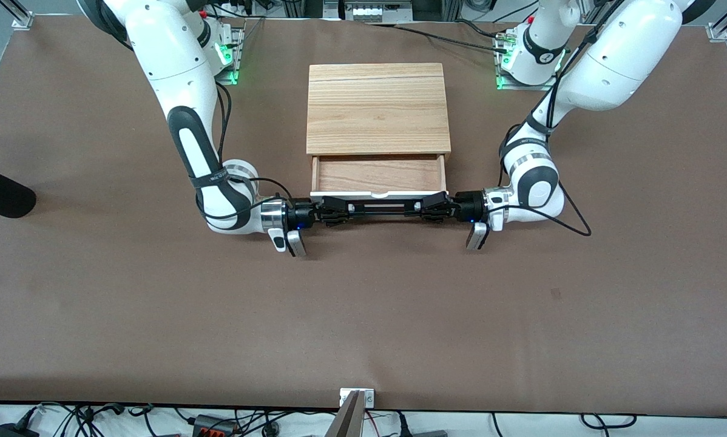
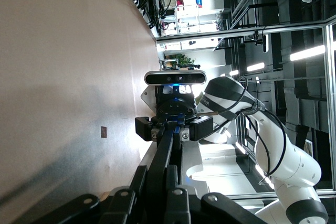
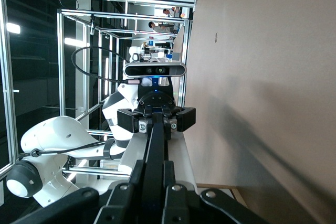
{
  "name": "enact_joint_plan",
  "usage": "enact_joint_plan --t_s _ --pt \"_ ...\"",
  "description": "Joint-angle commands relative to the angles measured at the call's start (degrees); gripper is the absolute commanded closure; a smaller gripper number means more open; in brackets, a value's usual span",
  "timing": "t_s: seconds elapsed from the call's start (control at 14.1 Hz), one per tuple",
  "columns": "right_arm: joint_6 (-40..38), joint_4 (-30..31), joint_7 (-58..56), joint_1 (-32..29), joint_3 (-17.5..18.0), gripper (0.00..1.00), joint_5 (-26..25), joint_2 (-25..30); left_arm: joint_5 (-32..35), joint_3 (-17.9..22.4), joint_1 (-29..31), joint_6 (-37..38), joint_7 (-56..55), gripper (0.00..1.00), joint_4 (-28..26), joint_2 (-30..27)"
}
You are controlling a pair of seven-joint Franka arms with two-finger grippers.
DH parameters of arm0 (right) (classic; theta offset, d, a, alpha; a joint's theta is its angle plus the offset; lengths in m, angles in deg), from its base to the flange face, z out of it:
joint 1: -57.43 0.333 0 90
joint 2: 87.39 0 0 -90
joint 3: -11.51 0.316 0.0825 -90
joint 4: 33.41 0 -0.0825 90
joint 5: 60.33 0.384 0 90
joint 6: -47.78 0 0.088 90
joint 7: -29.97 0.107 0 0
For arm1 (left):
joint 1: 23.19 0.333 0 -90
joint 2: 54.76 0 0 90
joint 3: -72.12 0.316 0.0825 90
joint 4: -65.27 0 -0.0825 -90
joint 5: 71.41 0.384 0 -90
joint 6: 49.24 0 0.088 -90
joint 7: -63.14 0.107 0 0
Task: Pull top drawer with both arms simultaneously
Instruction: 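Pull the handle outward with both grippers, sliding the drawer open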
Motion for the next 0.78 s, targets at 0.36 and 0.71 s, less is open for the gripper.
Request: enact_joint_plan --t_s 0.36,0.71 --pt "1.33 -3.83 0.62 -1.39 0.19 0.0 -2.4 -3.91 0.32 -0.37 1.96 1.04 1.98 0.0 2.33 0.32" --pt "1.15 -5.23 2.01 -1.31 0.19 0.0 -2.32 -3.47 0.32 -0.37 2.05 1.13 2.07 0.0 2.24 0.23"
